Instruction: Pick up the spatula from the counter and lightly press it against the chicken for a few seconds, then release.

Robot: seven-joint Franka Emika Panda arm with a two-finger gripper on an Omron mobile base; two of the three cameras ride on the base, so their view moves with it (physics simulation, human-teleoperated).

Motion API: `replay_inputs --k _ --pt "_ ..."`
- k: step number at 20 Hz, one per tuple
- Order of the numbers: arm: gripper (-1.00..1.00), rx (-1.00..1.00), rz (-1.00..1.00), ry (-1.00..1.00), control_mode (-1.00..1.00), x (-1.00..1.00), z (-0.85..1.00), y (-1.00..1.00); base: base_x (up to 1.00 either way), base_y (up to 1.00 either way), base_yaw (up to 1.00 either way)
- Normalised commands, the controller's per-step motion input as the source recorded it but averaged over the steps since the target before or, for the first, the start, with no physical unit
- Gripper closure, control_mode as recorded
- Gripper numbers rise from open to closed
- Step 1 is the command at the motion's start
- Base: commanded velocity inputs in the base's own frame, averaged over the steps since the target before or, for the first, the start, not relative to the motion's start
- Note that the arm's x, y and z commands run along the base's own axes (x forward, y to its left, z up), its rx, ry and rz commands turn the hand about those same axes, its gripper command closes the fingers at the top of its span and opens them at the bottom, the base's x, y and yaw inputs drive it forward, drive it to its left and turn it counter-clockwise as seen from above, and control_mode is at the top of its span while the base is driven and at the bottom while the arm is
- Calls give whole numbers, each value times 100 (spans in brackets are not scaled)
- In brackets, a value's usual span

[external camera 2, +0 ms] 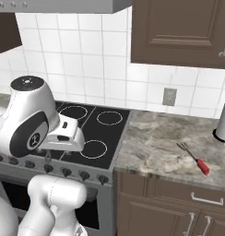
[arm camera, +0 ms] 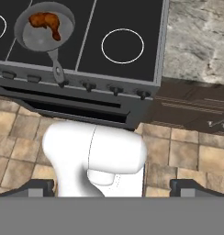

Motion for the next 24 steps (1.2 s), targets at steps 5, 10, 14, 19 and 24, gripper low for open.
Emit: replay_inputs --k 5,10,14,19,24 --pt "-100 0 0 0 100 0 0 0 -19 -46 1" --pt "-100 0 0 0 100 0 0 0 -23 -51 0" --pt "-100 0 0 0 100 0 0 0 -25 -57 0" --pt "-100 0 0 0 100 0 0 0 -18 -53 0" --pt "-100 0 0 0 100 0 0 0 -15 -54 0"
